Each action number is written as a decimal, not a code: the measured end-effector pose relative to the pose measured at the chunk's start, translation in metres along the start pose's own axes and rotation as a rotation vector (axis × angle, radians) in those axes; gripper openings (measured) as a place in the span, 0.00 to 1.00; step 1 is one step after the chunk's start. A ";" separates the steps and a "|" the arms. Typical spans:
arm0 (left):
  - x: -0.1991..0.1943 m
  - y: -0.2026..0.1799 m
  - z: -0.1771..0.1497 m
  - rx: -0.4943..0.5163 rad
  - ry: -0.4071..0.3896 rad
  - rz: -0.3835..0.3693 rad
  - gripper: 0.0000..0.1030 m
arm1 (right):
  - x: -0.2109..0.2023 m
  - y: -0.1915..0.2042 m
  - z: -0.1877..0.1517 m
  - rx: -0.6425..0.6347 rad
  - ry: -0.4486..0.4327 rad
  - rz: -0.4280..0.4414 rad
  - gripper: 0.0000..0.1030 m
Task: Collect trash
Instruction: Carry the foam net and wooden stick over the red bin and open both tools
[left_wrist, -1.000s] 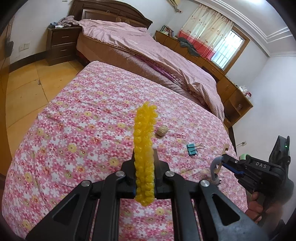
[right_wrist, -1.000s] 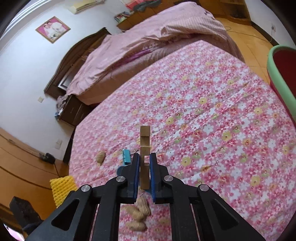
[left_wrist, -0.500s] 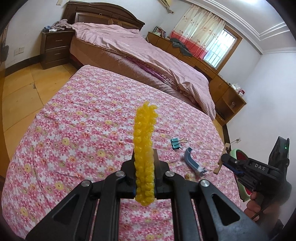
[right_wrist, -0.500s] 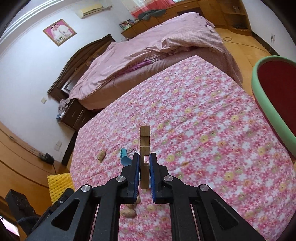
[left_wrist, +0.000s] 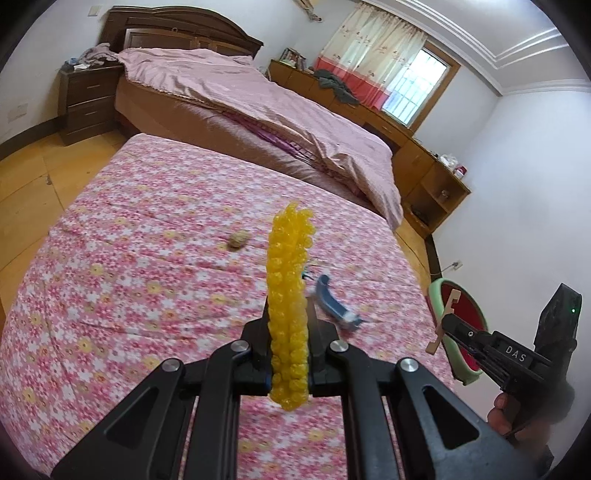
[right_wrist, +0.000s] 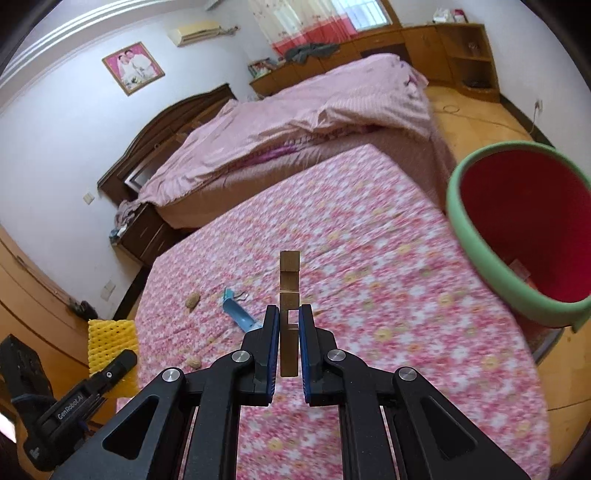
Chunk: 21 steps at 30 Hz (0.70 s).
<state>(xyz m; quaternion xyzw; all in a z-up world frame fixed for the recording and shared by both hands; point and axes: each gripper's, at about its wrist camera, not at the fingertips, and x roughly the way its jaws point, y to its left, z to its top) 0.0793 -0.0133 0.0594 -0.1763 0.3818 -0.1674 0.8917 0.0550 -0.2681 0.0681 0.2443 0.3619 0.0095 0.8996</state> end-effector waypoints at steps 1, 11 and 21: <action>-0.001 -0.004 0.000 0.005 0.000 -0.005 0.10 | -0.006 -0.004 0.000 0.005 -0.013 -0.002 0.10; 0.002 -0.052 -0.007 0.071 0.034 -0.077 0.10 | -0.050 -0.039 0.004 0.061 -0.091 -0.017 0.10; 0.031 -0.116 -0.012 0.187 0.099 -0.154 0.10 | -0.089 -0.084 0.014 0.118 -0.189 -0.080 0.10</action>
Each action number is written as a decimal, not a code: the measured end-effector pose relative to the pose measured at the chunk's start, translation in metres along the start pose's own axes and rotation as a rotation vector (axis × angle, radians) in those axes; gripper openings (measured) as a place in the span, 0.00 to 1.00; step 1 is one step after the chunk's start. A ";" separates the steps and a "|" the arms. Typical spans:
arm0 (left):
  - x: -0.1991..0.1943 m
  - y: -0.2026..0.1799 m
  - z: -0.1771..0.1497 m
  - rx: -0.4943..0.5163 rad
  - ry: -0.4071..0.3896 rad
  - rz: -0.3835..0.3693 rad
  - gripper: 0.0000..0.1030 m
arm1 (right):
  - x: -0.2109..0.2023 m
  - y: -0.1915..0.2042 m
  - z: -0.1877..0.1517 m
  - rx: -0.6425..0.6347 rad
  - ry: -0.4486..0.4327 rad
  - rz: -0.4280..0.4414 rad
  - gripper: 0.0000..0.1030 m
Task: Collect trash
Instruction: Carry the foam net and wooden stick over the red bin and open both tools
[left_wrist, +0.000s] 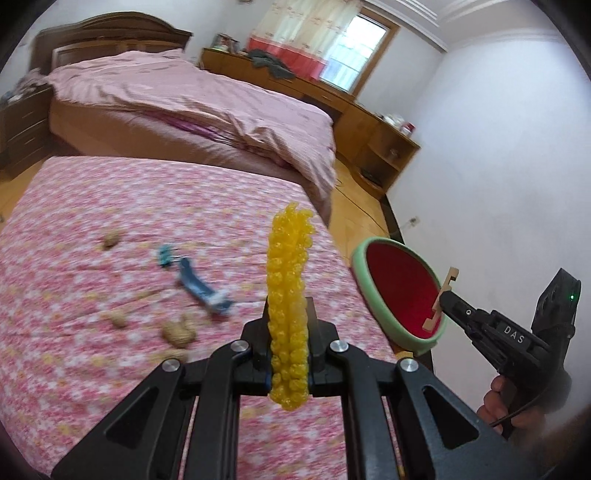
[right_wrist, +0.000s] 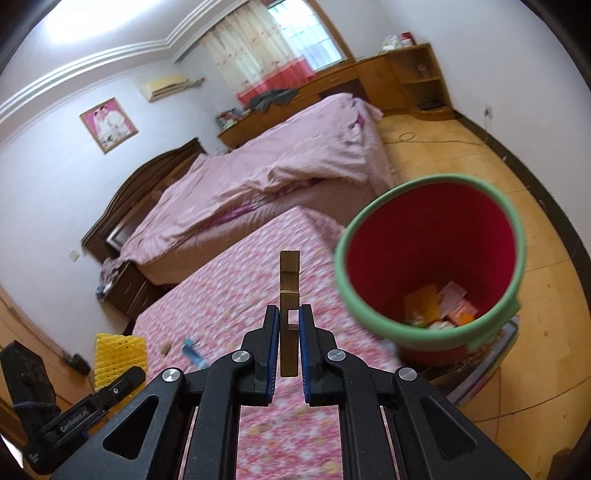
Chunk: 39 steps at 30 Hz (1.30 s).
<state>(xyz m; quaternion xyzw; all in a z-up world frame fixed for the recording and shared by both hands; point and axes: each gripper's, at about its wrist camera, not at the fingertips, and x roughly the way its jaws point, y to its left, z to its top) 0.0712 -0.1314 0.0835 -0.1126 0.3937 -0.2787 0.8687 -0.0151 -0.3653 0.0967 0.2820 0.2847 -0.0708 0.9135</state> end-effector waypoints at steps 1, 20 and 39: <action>0.005 -0.005 0.001 0.011 0.007 -0.007 0.10 | -0.001 -0.005 0.002 0.005 -0.007 -0.008 0.10; 0.112 -0.128 0.009 0.215 0.142 -0.096 0.10 | -0.003 -0.106 0.028 0.124 -0.035 -0.092 0.10; 0.193 -0.172 -0.001 0.264 0.238 -0.078 0.44 | 0.026 -0.166 0.030 0.227 0.024 -0.064 0.13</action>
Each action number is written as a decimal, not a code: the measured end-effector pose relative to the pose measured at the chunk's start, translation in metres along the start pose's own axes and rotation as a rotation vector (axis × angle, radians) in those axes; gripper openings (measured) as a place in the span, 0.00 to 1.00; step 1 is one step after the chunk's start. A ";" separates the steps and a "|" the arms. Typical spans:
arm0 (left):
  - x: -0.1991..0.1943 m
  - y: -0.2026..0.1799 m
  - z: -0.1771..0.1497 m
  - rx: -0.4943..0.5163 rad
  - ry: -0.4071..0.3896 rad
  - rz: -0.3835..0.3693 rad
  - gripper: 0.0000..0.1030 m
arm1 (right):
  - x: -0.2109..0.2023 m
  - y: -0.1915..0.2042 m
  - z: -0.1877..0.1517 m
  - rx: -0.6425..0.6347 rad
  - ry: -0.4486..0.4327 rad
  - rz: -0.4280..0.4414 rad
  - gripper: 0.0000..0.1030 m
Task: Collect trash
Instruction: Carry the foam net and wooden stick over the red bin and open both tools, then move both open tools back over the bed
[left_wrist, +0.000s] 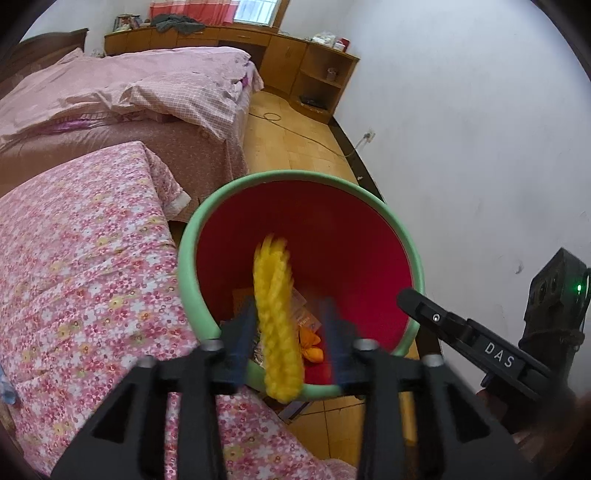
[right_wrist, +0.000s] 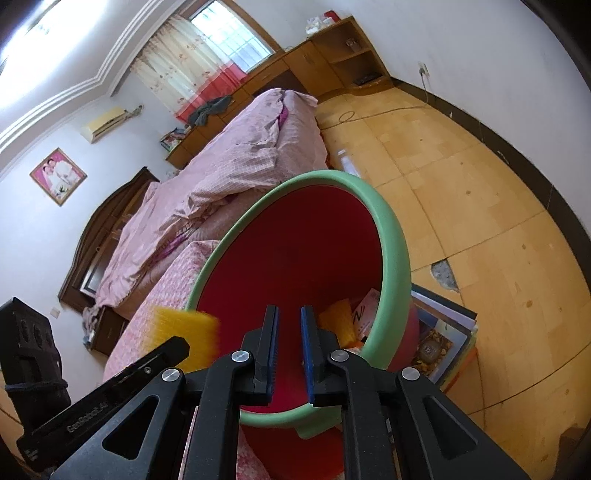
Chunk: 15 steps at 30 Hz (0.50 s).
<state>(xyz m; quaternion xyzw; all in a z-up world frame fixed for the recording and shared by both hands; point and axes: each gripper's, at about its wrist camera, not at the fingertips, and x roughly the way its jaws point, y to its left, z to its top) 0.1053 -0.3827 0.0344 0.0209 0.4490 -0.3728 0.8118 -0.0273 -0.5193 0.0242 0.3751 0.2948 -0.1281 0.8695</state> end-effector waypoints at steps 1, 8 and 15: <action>-0.001 0.002 0.001 -0.008 -0.009 0.004 0.45 | 0.000 0.001 0.000 0.001 0.000 0.005 0.13; -0.008 0.014 0.000 -0.051 -0.033 0.027 0.45 | -0.001 0.005 -0.004 -0.015 0.002 0.021 0.20; -0.031 0.030 -0.006 -0.099 -0.066 0.064 0.45 | -0.003 0.019 -0.007 -0.045 -0.006 0.026 0.30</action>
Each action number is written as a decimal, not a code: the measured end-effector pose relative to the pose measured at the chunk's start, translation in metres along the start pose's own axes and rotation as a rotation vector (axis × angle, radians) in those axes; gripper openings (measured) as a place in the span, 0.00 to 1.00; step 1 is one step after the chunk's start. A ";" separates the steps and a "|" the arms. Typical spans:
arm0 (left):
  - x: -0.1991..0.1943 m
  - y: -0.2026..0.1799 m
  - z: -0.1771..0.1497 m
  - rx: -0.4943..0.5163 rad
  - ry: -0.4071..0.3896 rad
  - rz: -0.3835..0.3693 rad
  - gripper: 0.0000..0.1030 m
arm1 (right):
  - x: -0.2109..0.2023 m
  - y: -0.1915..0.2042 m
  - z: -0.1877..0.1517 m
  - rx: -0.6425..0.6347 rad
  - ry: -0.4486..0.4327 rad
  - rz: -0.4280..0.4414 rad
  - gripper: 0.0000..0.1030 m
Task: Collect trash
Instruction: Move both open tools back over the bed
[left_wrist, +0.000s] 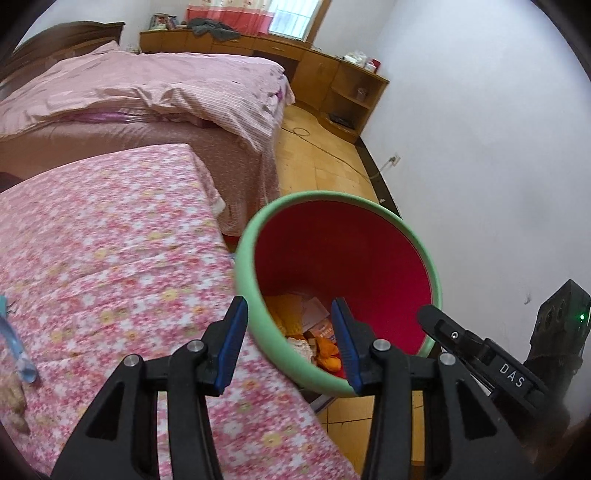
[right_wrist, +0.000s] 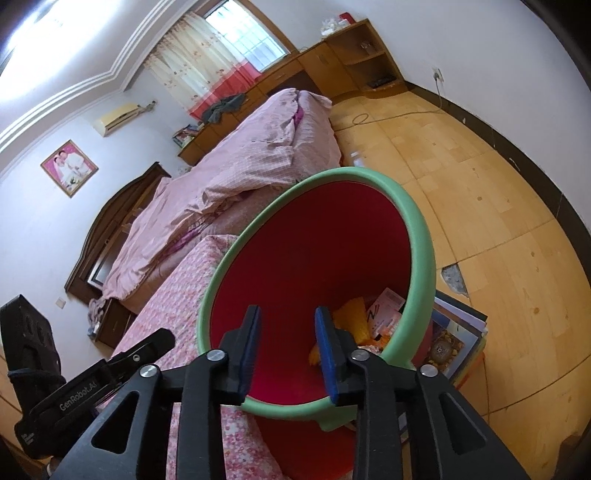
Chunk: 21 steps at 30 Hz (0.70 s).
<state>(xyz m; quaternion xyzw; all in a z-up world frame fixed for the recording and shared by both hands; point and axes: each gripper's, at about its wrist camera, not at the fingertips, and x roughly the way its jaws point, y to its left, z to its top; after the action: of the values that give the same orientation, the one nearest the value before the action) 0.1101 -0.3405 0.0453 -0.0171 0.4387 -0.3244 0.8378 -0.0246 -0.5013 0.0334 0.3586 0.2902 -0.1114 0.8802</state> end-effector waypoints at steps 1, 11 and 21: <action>-0.003 0.003 -0.001 -0.005 -0.004 0.005 0.45 | 0.000 0.003 -0.001 -0.004 0.001 -0.004 0.31; -0.036 0.041 -0.010 -0.065 -0.047 0.102 0.45 | -0.005 0.018 -0.007 -0.030 0.005 0.006 0.34; -0.064 0.086 -0.025 -0.128 -0.090 0.236 0.45 | -0.010 0.043 -0.019 -0.080 0.012 0.032 0.34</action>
<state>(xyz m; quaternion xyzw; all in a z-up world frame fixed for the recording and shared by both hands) 0.1115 -0.2303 0.0491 -0.0334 0.4197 -0.1941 0.8860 -0.0234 -0.4571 0.0523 0.3285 0.2941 -0.0834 0.8937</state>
